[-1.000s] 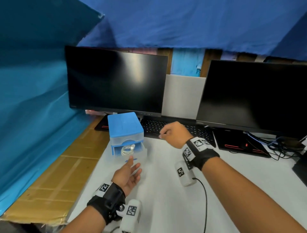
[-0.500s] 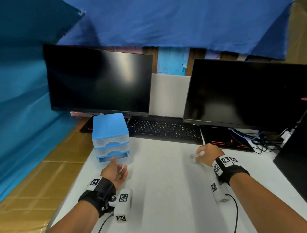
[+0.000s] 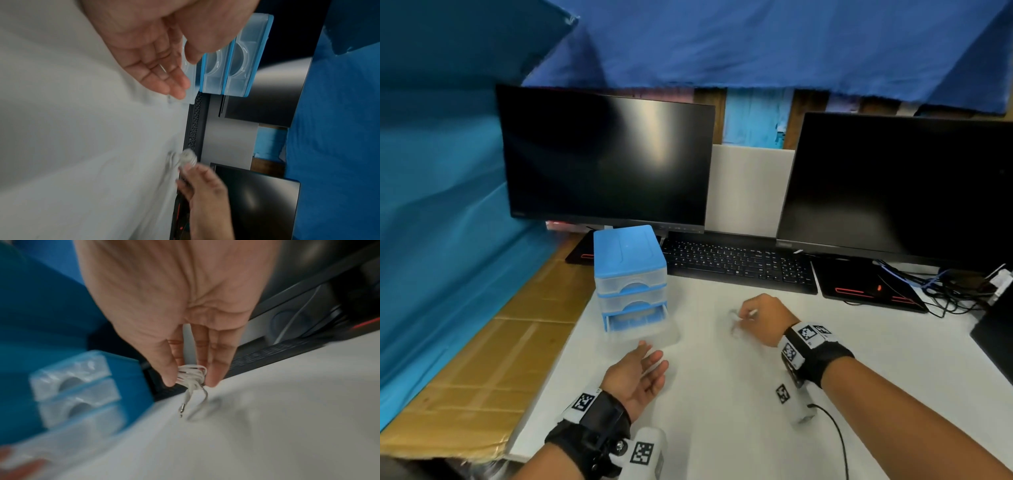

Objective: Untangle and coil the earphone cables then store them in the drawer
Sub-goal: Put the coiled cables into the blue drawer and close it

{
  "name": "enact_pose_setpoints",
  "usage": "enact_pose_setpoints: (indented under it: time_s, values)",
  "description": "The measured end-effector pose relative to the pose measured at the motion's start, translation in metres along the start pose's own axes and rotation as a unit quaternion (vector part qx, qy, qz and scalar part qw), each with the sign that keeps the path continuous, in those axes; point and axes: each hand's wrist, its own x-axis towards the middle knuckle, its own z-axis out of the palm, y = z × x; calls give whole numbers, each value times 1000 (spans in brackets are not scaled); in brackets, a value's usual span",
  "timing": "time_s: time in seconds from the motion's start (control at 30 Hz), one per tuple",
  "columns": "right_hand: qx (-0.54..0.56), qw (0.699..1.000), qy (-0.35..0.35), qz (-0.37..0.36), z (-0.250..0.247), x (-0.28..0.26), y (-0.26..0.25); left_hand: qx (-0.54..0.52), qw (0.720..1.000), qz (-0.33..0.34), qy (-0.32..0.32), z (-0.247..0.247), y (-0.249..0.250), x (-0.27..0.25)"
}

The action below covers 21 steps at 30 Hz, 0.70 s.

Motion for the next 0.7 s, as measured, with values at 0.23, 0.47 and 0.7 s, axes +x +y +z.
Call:
enact_pose_setpoints:
  time_s: [0.23, 0.47, 0.7]
  values:
    - [141, 981, 11, -133, 43, 19, -108, 24, 1000, 1, -8, 1, -3, -9]
    - [-37, 988, -25, -151, 82, 22, -128, 29, 1000, 1, -5, 0, -3, -6]
    - [-74, 980, -22, -183, 73, 17, -121, 71, 997, -4, -13, 0, -1, -8]
